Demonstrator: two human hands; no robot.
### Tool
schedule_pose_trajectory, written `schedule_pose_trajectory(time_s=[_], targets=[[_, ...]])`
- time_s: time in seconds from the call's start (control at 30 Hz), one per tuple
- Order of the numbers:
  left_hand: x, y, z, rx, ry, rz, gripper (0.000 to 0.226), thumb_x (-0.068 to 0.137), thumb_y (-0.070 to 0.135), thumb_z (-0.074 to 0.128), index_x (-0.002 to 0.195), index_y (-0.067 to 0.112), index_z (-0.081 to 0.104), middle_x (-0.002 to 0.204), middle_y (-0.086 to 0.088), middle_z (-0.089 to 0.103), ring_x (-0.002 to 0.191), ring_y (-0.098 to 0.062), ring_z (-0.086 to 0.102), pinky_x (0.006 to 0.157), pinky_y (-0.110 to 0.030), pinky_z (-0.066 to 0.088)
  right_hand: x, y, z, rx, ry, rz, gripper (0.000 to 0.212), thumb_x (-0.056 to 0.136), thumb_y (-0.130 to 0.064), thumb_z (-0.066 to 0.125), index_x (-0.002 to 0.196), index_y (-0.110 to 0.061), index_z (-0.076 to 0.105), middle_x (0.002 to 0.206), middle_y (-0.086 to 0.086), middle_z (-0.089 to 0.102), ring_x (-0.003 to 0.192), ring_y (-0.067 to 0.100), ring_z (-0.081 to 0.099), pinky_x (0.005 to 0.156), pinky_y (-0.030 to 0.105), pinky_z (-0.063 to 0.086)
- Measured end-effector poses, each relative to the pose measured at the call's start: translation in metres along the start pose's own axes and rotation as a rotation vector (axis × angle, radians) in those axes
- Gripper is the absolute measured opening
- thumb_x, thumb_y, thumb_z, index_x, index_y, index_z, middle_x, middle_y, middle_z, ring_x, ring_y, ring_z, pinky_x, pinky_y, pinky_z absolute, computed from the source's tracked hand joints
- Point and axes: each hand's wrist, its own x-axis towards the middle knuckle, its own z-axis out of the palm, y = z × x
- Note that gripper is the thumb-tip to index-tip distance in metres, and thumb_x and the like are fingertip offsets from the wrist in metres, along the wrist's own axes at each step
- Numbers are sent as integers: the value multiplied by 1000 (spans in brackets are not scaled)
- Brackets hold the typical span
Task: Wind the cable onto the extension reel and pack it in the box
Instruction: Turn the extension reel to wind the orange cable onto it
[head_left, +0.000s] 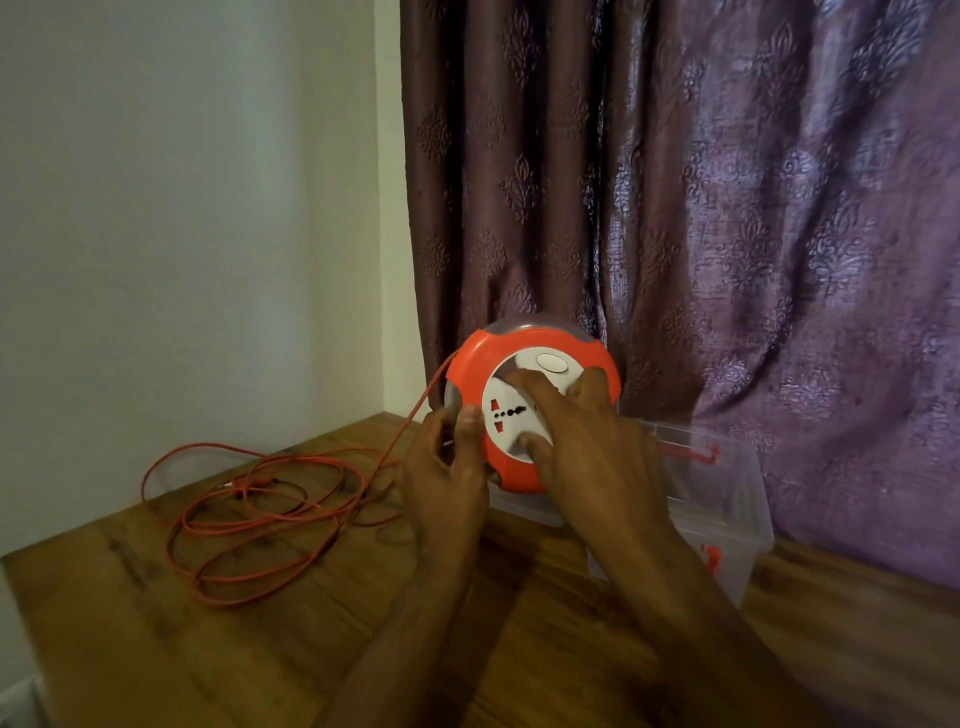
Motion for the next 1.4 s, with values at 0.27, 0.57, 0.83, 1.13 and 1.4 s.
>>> schedule_pose_trajectory(time_s=[0.27, 0.57, 0.83, 1.13, 1.4], targets=[[-5, -1, 4, -5, -53, 21, 13, 89, 55, 51, 94, 51, 62, 92, 39, 66, 88, 10, 66, 57, -6, 49, 0, 1, 5, 128, 194, 196, 53, 86, -60, 49, 127, -28, 41, 98, 11, 68, 88, 36, 64, 61, 35, 38], [0, -7, -1, -53, -18, -28, 11, 91, 52, 54, 91, 55, 65, 94, 29, 71, 84, 0, 72, 58, -15, 55, 2, -2, -4, 108, 107, 45, 47, 91, -34, 50, 133, -31, 29, 126, 7, 48, 96, 36, 61, 73, 43, 53], [2, -11, -3, -41, 42, -52, 11, 89, 57, 52, 88, 57, 63, 93, 29, 70, 86, -1, 72, 62, -18, 58, 1, -5, -1, 25, -132, -161, 51, 91, -31, 52, 136, -45, 32, 154, 6, 10, 130, 36, 40, 90, 46, 49], [0, -14, 0, -27, 23, -57, 28, 87, 54, 55, 105, 37, 67, 97, 19, 72, 88, -6, 72, 62, -19, 59, 1, 4, 8, -40, -117, -73, 59, 92, -40, 50, 140, -52, 18, 149, 9, 17, 119, 37, 50, 86, 45, 51], [-2, -11, 1, -10, -23, -34, 17, 87, 59, 52, 94, 48, 63, 93, 27, 71, 88, 1, 69, 60, -15, 56, 0, 4, 14, 71, 78, 97, 63, 87, -61, 48, 141, -44, 22, 124, 5, 58, 104, 31, 61, 78, 39, 51]])
